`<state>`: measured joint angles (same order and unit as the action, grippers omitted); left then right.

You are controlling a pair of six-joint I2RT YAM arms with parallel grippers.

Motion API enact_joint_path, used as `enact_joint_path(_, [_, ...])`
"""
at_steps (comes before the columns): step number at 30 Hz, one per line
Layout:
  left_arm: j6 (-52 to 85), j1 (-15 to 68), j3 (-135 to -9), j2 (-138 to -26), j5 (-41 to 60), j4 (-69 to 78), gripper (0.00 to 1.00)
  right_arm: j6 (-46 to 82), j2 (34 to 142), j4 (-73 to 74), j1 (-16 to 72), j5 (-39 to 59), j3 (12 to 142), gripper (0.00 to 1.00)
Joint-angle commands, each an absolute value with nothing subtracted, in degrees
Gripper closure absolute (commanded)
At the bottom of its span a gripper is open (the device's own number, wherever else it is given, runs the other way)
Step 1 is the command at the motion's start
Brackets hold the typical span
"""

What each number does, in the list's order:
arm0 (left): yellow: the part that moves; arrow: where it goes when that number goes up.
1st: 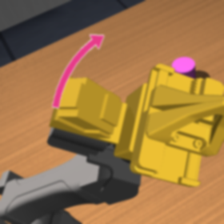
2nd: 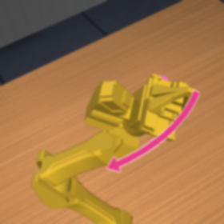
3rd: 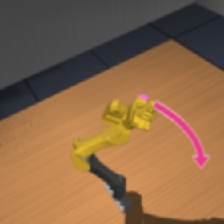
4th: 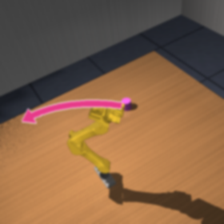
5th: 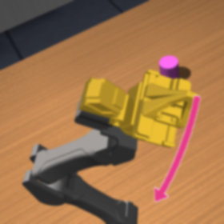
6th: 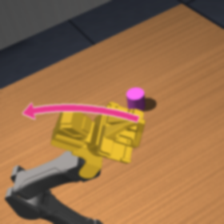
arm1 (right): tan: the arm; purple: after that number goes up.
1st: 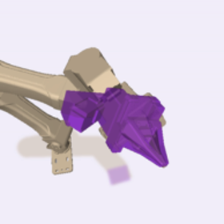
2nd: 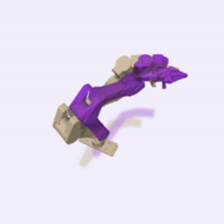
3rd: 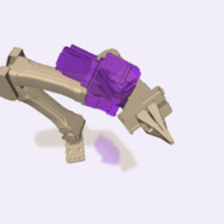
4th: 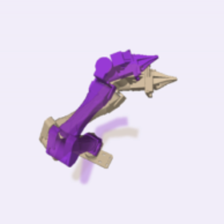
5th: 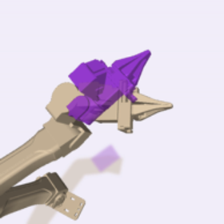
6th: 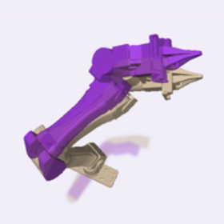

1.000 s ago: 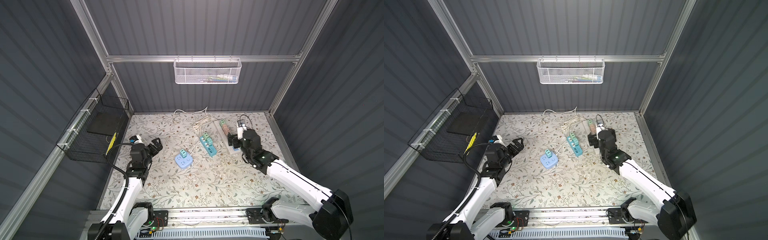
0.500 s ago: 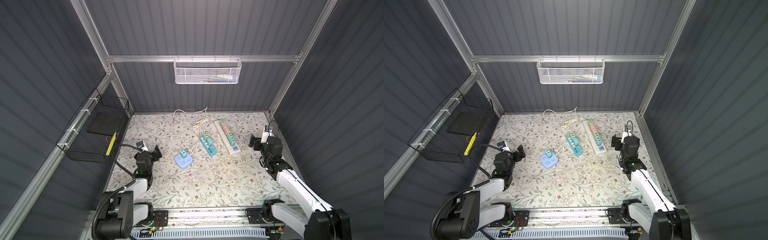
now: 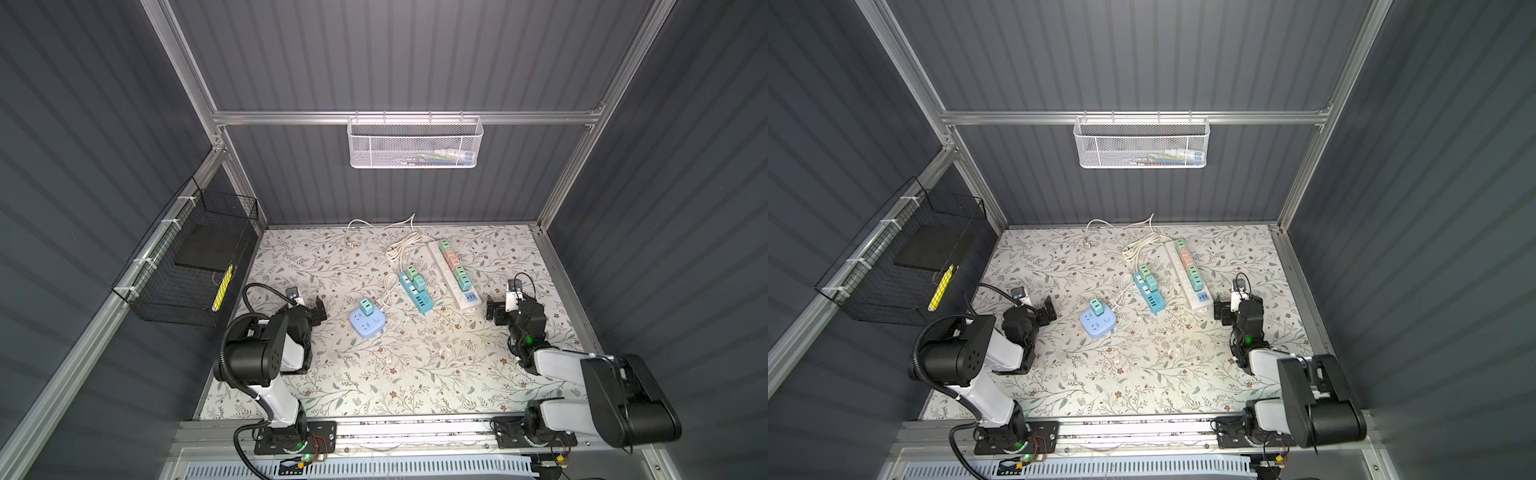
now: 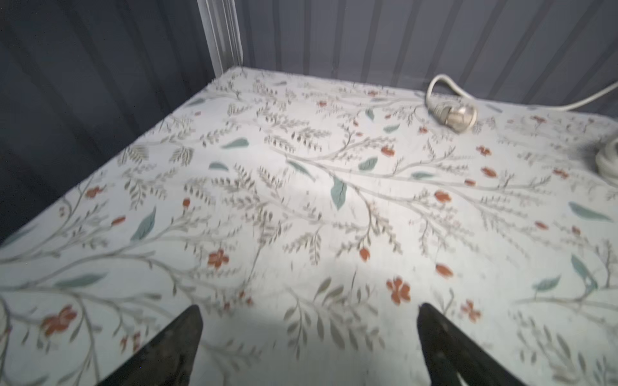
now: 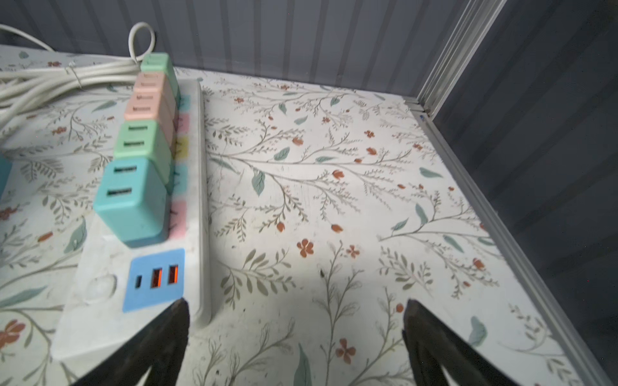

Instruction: Insert the plug

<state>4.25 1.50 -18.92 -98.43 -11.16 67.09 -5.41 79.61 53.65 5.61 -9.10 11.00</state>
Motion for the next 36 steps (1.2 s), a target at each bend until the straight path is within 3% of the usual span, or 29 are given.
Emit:
enact_joint_path(1, [0.0,1.5,-22.1,-97.7,-4.4,60.7,0.00,-2.9,82.4,74.1,4.4,-12.3,8.9,0.01])
enact_joint_path(4, [-0.4,1.4,-22.0,-97.8,-3.4,61.2,0.00,-3.2,88.0,81.1,4.6,-14.8,9.1,0.01])
enact_joint_path(7, [0.6,1.4,-26.5,-98.3,-5.5,53.6,0.00,0.0,84.1,63.8,2.6,-14.3,15.0,0.01])
enact_joint_path(10, [-0.1,1.6,-26.8,-98.4,-5.1,52.7,0.00,4.7,83.0,55.1,-3.1,-5.8,18.5,0.01])
enact_joint_path(36, [-0.2,1.6,-26.9,-98.3,-5.1,52.5,0.00,4.3,83.6,57.2,-2.8,-6.3,17.9,0.01])
